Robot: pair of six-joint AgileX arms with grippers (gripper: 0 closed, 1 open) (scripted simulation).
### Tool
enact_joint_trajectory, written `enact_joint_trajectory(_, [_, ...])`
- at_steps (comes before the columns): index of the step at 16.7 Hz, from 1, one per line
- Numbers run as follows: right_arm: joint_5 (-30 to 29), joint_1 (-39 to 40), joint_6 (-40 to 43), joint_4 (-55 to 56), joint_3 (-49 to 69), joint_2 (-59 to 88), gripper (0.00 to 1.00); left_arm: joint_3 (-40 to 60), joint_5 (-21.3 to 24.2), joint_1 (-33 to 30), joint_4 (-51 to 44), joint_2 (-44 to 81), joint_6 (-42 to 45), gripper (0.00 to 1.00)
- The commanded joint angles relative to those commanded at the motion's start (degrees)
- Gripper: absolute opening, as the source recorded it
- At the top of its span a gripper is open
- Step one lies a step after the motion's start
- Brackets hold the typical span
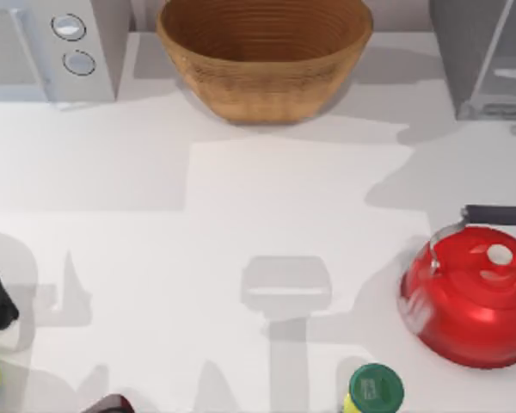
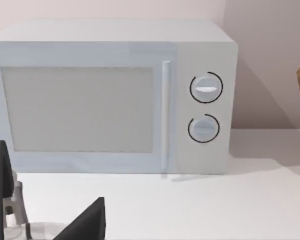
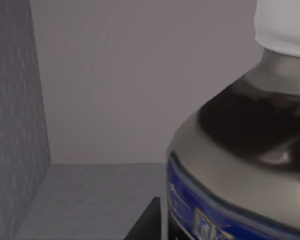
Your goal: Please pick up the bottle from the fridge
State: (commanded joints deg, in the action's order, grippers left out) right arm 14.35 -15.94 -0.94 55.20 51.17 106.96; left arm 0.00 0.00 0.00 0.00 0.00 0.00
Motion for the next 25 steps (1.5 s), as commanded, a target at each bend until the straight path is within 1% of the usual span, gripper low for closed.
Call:
enact_joint_trajectory(3, [-0.24,0.37,0.11,-0.88,-0.80,-1.86,0.00,0.00,0.00,0.00,0.00,0.00,0.00,1.00])
enact_joint_trajectory(7, [-1.60,2.21,0.37,-5.84,-5.37,-12.79,0.00,0.00,0.00,0.00,0.00,0.00,0.00,1.00])
enact_joint_trajectory(11, [-4.17,4.94,0.56,-15.92,-14.75,-33.20,0.00,0.00,0.00,0.00,0.00,0.00,0.00,1.00])
enact_joint_trajectory(19, [-10.67,11.27,0.69,-42.34,-38.99,-84.38,0.00,0.00,0.00,0.00,0.00,0.00,0.00,1.00])
enact_joint_trajectory(22, [-12.73,13.49,0.83,-49.79,-45.83,-97.29,0.00,0.00,0.00,0.00,0.00,0.00,0.00,1.00])
enact_joint_trajectory(25, [-14.03,15.27,0.92,-54.11,-50.01,-104.82,0.00,0.00,0.00,0.00,0.00,0.00,0.00,1.00])
